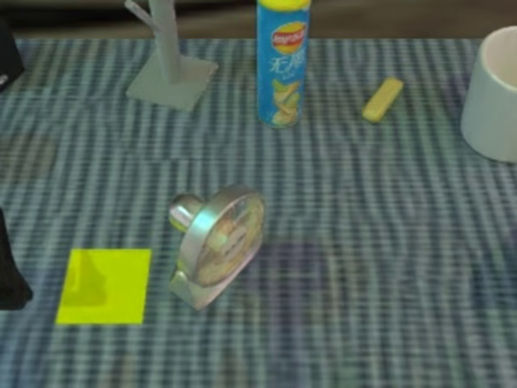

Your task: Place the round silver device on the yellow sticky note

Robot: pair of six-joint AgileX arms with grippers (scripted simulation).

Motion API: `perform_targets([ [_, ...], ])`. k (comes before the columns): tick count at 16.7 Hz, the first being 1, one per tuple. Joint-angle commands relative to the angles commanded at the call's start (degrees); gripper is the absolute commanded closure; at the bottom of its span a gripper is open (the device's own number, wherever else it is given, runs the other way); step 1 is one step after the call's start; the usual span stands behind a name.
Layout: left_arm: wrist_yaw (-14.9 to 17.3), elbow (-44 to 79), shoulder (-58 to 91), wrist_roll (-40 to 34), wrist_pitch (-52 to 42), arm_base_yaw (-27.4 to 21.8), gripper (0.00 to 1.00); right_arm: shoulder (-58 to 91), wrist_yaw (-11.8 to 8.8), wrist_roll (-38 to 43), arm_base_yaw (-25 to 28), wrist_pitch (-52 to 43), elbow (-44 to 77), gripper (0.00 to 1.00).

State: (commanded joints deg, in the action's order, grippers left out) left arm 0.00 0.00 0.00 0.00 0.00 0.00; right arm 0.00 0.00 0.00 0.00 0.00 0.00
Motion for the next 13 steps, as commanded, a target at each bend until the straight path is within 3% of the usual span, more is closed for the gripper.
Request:
perform_targets([
  [6,0.08,5.92,5.96,0.27,-5.39,-2.43,0.00,0.00,0.00,0.00,0.00,0.00,0.00,0.00],
  [13,-0.01,36.03,37.85,1.08,-28.78,-12.72,0.00,0.00,0.00,0.00,0.00,0.00,0.00,0.00],
])
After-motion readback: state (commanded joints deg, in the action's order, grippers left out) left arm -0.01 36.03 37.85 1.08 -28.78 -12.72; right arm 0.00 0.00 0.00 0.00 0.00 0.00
